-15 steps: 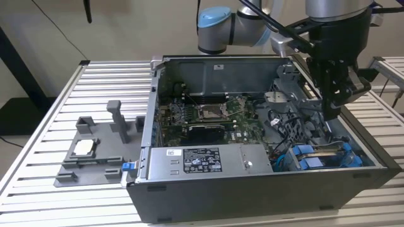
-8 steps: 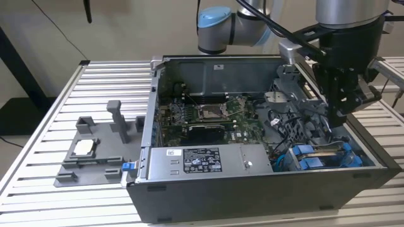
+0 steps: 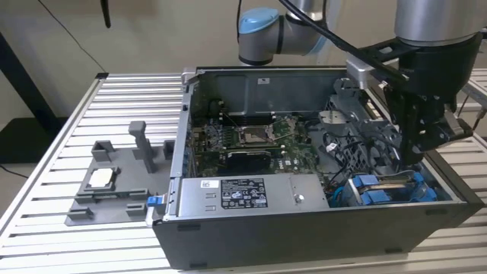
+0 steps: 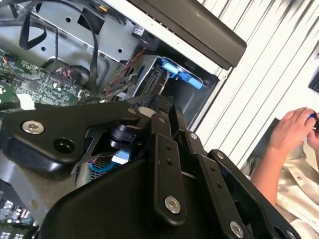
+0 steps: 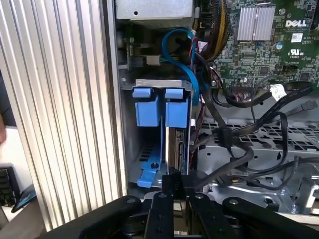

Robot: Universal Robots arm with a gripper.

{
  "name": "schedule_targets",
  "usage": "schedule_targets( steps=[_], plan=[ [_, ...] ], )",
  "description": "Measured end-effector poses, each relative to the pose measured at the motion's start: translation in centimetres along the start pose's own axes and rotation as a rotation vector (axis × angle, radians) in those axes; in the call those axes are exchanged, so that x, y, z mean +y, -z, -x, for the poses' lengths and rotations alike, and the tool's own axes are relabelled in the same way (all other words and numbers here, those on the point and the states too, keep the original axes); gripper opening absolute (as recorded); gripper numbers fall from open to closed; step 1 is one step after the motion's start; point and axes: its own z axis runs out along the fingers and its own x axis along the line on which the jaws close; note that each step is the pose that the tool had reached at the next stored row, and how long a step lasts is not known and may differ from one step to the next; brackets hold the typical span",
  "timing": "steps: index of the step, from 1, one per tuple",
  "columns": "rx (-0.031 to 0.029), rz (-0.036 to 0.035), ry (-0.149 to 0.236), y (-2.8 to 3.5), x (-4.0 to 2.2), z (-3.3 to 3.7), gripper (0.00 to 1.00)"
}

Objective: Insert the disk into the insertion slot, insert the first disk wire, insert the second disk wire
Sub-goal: 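Insert the first disk wire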

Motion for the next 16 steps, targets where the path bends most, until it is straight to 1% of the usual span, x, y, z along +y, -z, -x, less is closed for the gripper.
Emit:
schedule_targets(
  steps=[1, 2, 3, 4, 9, 10, 11, 12, 13, 16],
  plan=[
    [-0.004, 0.0028, -0.001, -0.08, -0.02, -0.25, 0.19],
    [-0.0128, 0.0074, -0.003, -0.23, -0.05, -0.74, 0.19],
    [-0.0176, 0.0093, -0.004, -0.3, -0.06, -0.99, 0.19],
    [-0.0312, 0.0122, -0.007, -0.45, -0.09, -1.46, 0.19],
    [-0.0649, 0.0188, -0.016, -0.77, -0.15, -2.6, 0.19],
    [-0.0728, 0.0197, -0.018, -0.83, -0.17, -2.81, 0.19],
    [-0.0843, 0.02, -0.021, -0.9, -0.19, -2.97, 0.19],
    [-0.0989, 0.0202, -0.026, -0.95, -0.22, -3.06, 0.19],
    [-0.1156, 0.0205, -0.03, -0.98, -0.26, -3.11, 0.19],
    [-0.1693, 0.0212, -0.045, -1.08, -0.37, -3.21, 0.19]
  ],
)
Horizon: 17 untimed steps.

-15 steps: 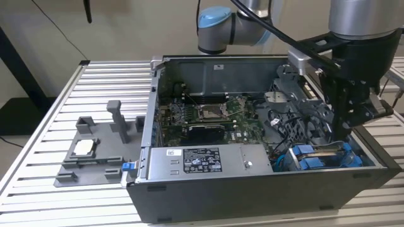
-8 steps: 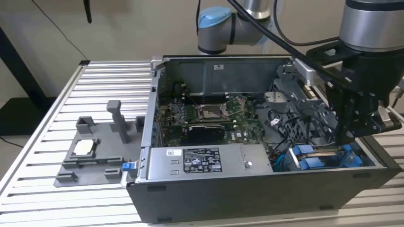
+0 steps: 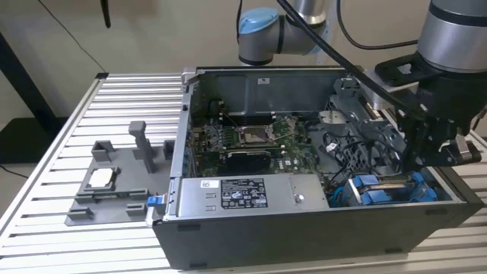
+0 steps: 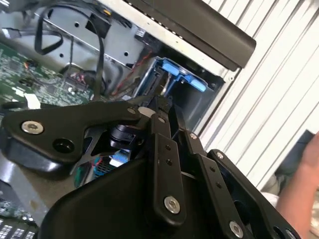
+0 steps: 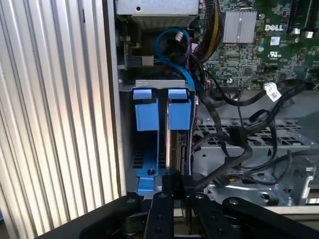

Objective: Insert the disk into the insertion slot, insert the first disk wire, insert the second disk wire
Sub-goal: 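Insert the first disk wire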

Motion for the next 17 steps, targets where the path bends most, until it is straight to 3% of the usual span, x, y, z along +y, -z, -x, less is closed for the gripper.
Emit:
schedule_targets(
  steps=[4, 6, 9, 17],
  plan=[
    [-0.0691, 0.0009, -0.018, -0.1, -0.12, -0.26, 0.19],
    [-0.0862, 0.0023, -0.023, -0.2, -0.21, -0.48, 0.19],
    [-0.0945, 0.0182, -0.027, -0.4, -0.54, -0.82, 0.19],
    [-0.0977, 0.0924, -0.035, -1.0, -1.86, -1.65, 0.19]
  ],
)
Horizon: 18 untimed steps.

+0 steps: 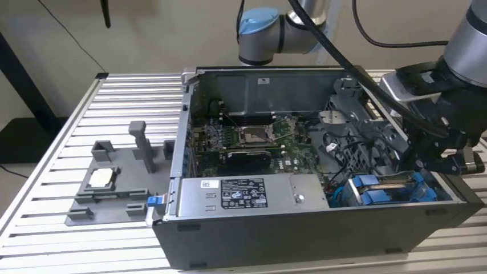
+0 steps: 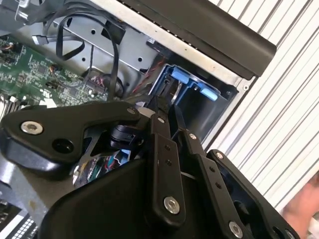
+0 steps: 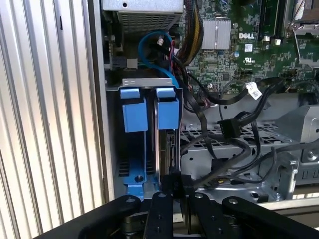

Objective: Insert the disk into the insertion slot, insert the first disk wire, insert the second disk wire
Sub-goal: 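Insert the first disk wire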

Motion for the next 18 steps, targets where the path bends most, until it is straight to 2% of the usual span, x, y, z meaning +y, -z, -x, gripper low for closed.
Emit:
schedule_targets(
  steps=[4, 6, 8, 13, 14, 16, 18],
  plan=[
    [-0.0022, 0.0299, -0.005, -0.25, -0.79, -0.34, 0.19],
    [-0.0031, 0.0396, -0.007, -0.39, -1.13, -0.46, 0.19],
    [-0.003, 0.0427, -0.008, -0.46, -1.32, -0.51, 0.19],
    [-0.0025, 0.0425, -0.01, -0.47, -1.35, -0.51, 0.19],
    [-0.0024, 0.0458, -0.011, -0.51, -1.4, -0.52, 0.19],
    [-0.0024, 0.0619, -0.014, -0.57, -1.48, -0.52, 0.19],
    [-0.0052, 0.0822, -0.017, -0.64, -1.65, -0.52, 0.19]
  ],
)
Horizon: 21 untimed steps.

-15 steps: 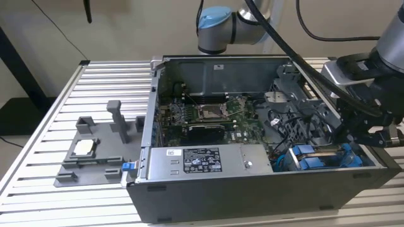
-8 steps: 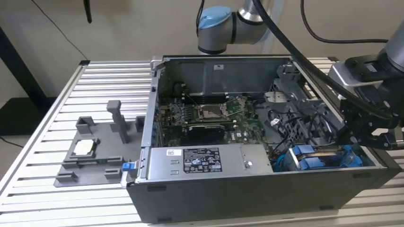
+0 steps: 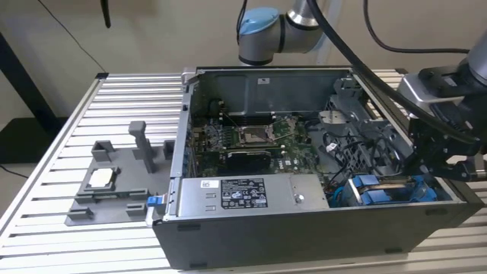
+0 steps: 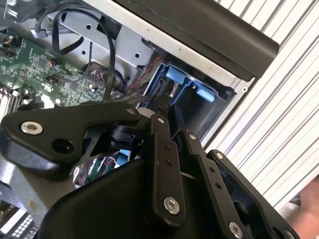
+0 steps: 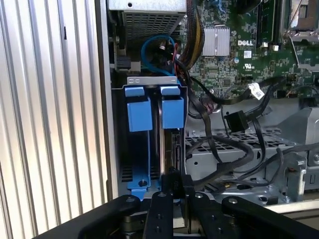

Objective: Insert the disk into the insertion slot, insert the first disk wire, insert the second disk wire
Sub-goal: 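Insert the first disk wire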

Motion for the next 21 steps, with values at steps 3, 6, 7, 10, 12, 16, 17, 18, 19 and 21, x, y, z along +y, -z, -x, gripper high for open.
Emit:
schedule_targets(
  steps=[3, 6, 7, 10, 12, 16, 17, 18, 19, 21],
  plan=[
    [-0.0056, 0.015, -0.003, -0.18, -0.52, 0.0, 0.19],
    [-0.0106, 0.0202, -0.004, -0.45, -1.13, -0.01, 0.19],
    [-0.012, 0.0243, -0.005, -0.48, -1.19, -0.01, 0.19],
    [-0.0156, 0.039, -0.009, -0.56, -1.26, 0.02, 0.19],
    [-0.0179, 0.0484, -0.011, -0.63, -1.29, 0.05, 0.19],
    [-0.0182, 0.0569, -0.019, -0.99, -1.25, 0.27, 0.19],
    [-0.0181, 0.0571, -0.022, -1.12, -1.24, 0.34, 0.19],
    [-0.018, 0.057, -0.024, -1.25, -1.24, 0.41, 0.19],
    [-0.0179, 0.0564, -0.027, -1.35, -1.24, 0.45, 0.19],
    [-0.0177, 0.0551, -0.036, -1.53, -1.27, 0.48, 0.19]
  ],
)
